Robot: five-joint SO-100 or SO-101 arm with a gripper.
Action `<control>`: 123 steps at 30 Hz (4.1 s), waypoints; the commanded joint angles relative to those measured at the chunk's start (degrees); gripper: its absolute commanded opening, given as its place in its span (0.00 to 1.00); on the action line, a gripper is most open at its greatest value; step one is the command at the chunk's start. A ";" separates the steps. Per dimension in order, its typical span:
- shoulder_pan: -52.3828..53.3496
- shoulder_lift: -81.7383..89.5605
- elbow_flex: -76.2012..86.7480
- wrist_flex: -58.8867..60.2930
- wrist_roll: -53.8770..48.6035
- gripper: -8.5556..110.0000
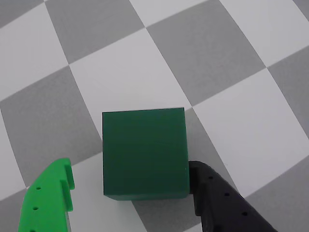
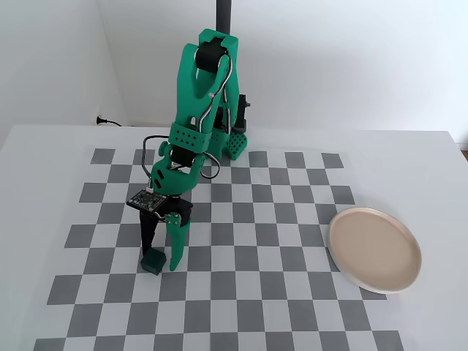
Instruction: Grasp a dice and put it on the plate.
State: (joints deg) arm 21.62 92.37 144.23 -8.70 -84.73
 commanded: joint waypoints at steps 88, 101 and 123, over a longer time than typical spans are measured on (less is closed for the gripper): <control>-57.39 47.99 3.78 27.77 -2.46 0.04; -64.07 33.93 -6.86 26.46 -1.05 0.04; -70.75 0.18 -34.80 25.40 0.62 0.04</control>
State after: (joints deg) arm -48.34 94.66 118.12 18.28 -84.64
